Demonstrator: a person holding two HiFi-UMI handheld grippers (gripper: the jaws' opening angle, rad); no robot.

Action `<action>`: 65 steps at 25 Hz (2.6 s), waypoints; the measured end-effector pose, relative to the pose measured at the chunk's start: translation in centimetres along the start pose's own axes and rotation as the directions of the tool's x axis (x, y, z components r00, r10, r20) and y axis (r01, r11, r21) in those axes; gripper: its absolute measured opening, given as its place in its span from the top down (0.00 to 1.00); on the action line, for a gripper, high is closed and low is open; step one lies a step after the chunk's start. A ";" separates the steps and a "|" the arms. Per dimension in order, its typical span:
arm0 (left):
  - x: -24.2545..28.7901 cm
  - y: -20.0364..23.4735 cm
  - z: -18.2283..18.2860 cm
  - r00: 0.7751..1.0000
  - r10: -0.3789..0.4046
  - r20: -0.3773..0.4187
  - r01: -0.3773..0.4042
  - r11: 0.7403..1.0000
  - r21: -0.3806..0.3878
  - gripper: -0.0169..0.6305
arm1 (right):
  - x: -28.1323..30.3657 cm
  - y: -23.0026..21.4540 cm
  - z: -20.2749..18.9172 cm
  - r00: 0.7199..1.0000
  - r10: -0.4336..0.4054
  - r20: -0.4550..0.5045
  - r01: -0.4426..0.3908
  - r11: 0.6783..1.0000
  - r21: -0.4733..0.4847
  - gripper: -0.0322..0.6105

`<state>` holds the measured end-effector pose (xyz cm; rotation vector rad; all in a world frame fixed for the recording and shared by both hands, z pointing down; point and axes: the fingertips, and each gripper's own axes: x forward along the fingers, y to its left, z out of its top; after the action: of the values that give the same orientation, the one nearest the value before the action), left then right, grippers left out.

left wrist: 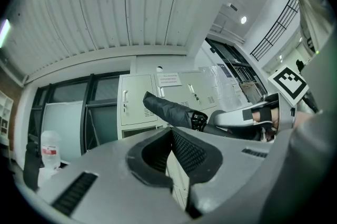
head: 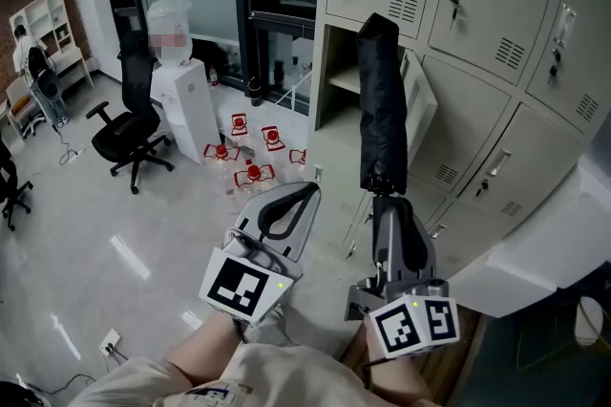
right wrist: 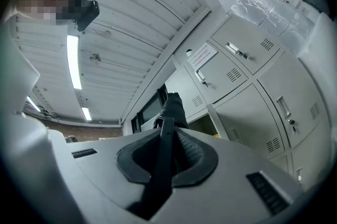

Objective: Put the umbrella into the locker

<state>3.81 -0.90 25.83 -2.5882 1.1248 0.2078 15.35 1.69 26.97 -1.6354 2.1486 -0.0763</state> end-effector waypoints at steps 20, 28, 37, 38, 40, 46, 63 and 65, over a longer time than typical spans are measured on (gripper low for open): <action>5.3 9.6 -9.4 0.992 0.078 -0.096 -0.087 0.992 -0.094 0.96 | 10.2 -4.7 -10.6 0.969 -0.099 -0.225 0.097 0.995 -0.019 0.89; 9.8 13.9 -12.3 0.992 0.036 -0.119 -0.048 0.993 -0.107 0.96 | 16.2 -5.9 -11.8 0.968 -0.155 -0.198 0.132 0.983 -0.125 0.89; 16.6 19.0 -15.7 0.991 -0.062 -0.121 0.044 0.989 -0.143 0.96 | 24.1 -8.3 -13.8 0.952 -0.208 -0.224 0.185 0.976 -0.117 0.89; 17.4 19.6 -16.0 0.990 -0.076 -0.120 0.058 0.987 -0.147 0.96 | 25.1 -8.6 -14.0 0.950 -0.216 -0.226 0.193 0.974 -0.120 0.89; 19.0 20.7 -16.6 0.987 -0.101 -0.122 0.082 0.985 -0.151 0.96 | 26.8 -9.2 -14.5 0.943 -0.240 -0.230 0.215 0.968 -0.128 0.89; 23.3 23.7 -18.5 0.977 -0.169 -0.126 0.148 0.975 -0.164 0.96 | 31.9 -11.3 -15.3 0.923 -0.307 -0.232 0.279 0.949 -0.146 0.89; 31.5 27.8 -23.1 0.937 -0.339 -0.091 0.314 0.925 -0.215 0.96 | 42.0 -17.1 -18.3 0.870 -0.441 -0.221 0.402 0.893 -0.200 0.89; 32.1 27.8 -23.2 0.935 -0.347 -0.080 0.324 0.922 -0.212 0.96 | 42.6 -17.7 -18.5 0.861 -0.453 -0.232 0.408 0.887 -0.216 0.89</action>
<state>5.52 -48.71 33.27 -2.9515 0.7031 0.0931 15.67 -47.21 35.91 -2.3030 1.9706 -0.2913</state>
